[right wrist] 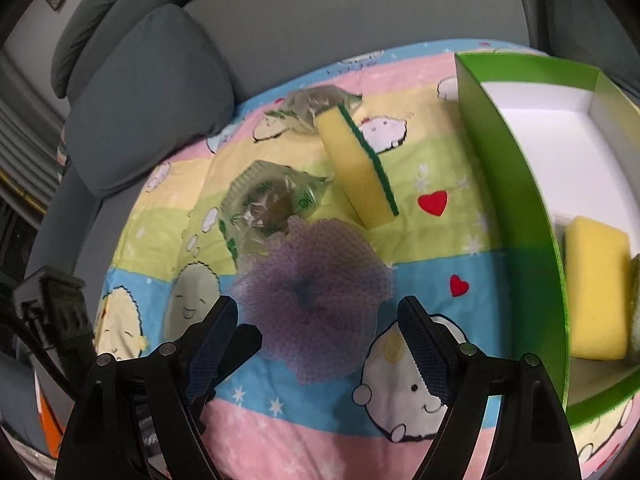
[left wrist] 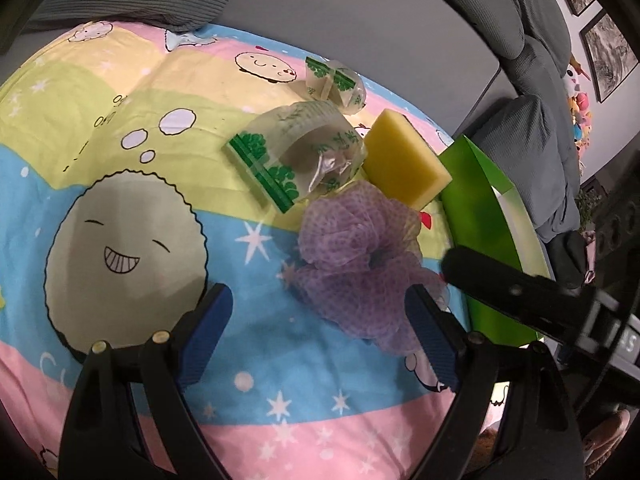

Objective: Organize objects
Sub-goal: 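Move the right gripper to the purple mesh bath puff and grasp it, then lift the purple bath puff with the right gripper and carry it over the box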

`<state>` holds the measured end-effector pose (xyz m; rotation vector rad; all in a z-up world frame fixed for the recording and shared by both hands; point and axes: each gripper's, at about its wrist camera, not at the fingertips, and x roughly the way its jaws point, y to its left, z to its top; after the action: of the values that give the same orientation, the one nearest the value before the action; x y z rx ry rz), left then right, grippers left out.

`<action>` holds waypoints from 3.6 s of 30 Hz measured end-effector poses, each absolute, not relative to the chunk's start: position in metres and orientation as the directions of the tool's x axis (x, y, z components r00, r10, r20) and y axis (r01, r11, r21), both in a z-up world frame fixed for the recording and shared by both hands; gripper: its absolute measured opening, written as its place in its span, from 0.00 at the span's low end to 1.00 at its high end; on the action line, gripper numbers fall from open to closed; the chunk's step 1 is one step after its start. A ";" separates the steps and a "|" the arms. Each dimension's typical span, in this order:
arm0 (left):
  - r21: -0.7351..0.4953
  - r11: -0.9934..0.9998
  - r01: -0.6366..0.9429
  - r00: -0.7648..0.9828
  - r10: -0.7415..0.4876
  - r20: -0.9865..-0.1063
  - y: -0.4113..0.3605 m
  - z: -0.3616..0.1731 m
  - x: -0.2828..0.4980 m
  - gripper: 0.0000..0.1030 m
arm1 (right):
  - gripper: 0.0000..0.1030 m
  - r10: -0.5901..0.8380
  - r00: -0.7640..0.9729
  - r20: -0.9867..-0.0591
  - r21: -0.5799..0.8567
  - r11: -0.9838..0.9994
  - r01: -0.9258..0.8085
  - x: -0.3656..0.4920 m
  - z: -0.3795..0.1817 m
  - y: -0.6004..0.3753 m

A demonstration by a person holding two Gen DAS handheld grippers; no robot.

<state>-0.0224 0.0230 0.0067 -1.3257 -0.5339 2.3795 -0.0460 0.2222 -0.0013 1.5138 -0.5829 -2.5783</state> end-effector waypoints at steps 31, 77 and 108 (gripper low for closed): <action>-0.384 -0.905 -0.182 -0.530 0.419 -0.737 0.044 -0.003 -0.041 0.84 | 0.81 -0.336 -0.469 -0.817 0.421 -0.903 -0.085 -0.072 -0.029 0.221; -0.304 -0.873 -0.381 -0.595 0.483 -0.642 0.088 0.064 0.008 0.32 | 0.32 -0.369 -0.650 -0.664 0.491 -0.871 -0.008 -0.002 0.043 0.236; -0.268 -0.811 -0.520 -0.609 0.572 -0.549 0.137 0.112 0.025 0.32 | 0.32 -0.249 -0.787 -0.565 0.474 -0.878 -0.063 0.051 0.097 0.279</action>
<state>0.0248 0.1373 0.1119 -0.8483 -0.1071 2.3734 0.0508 0.2791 0.0972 0.9822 -0.7348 -2.7814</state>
